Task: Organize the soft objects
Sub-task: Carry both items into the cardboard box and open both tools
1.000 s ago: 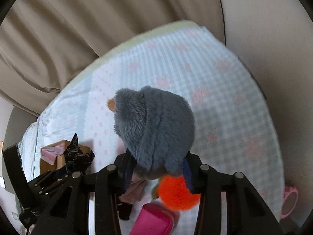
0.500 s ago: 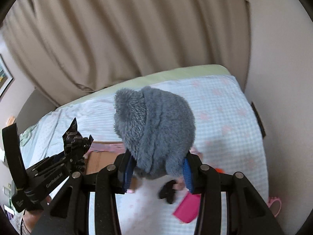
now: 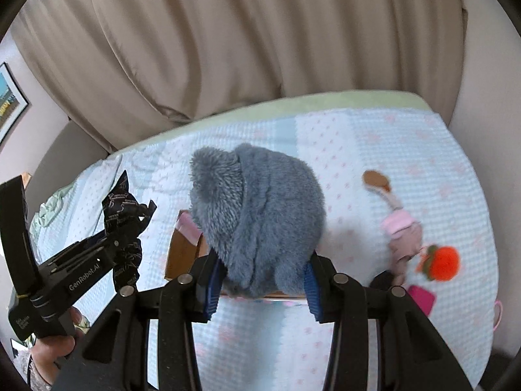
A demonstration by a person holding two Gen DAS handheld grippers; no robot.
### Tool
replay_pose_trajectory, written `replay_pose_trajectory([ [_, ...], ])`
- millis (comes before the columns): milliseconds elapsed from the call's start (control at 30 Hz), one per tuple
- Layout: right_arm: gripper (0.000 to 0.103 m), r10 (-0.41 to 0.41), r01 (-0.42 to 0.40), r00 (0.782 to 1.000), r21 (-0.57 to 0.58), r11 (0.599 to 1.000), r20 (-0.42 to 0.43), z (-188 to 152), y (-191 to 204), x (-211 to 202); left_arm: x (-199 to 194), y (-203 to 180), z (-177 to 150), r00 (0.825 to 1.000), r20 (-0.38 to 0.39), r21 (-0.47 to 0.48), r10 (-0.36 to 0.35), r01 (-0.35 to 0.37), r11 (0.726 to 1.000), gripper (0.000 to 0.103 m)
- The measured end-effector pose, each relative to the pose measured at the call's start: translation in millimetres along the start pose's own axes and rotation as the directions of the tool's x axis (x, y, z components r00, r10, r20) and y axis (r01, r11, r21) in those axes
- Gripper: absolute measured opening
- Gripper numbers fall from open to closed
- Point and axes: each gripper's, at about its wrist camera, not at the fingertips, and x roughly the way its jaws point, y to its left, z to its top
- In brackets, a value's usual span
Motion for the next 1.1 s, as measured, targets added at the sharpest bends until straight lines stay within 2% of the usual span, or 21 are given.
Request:
replay_pose_trajectory([
  [100, 0.039, -0.019, 0.019, 0.999, 0.021, 1.0, -0.037, -2.7, 25.8, 25.3, 20.5, 24.9, 1.8, 0.999, -0.036, 0.032, 0.004, -0.003, 0.999, 0.025],
  [233, 0.039, -0.037, 0.041, 0.994, 0.034, 0.999, -0.101, -8.5, 40.2, 59.9, 57.1, 52.4, 4.3, 0.995, -0.104, 0.064, 0.011, -0.005, 0.998, 0.025],
  [400, 0.039, -0.068, 0.079, 0.977, 0.046, 0.996, -0.2, -13.5, 50.7, 110.9, 107.1, 69.5, 0.4, 0.981, -0.192, 0.092, 0.009, 0.009, 0.996, 0.025],
  [633, 0.039, -0.094, 0.127, 0.937, 0.078, 0.989, -0.335, -16.5, 32.3, 176.3, 167.4, 66.6, -9.5, 0.955, -0.295, 0.122, 0.015, 0.022, 0.992, 0.025],
  [867, 0.039, -0.111, 0.17, 0.893, 0.099, 0.981, -0.437, -18.2, 6.8, 237.3, 236.9, 63.5, -24.2, 0.912, -0.41, 0.138, 0.026, 0.033, 0.99, 0.025],
  [967, 0.04, -0.115, 0.174, 0.874, 0.084, 0.981, -0.472, -20.9, 2.6, 255.5, 256.9, 60.5, -31.3, 0.897, -0.442, 0.151, 0.029, 0.042, 0.988, 0.025],
  [1100, 0.041, -0.099, 0.17, 0.855, 0.093, 0.981, -0.51, -23.0, -2.6, 273.7, 271.3, 54.8, -37.4, 0.886, -0.462, 0.194, 0.051, 0.044, 0.98, 0.025],
])
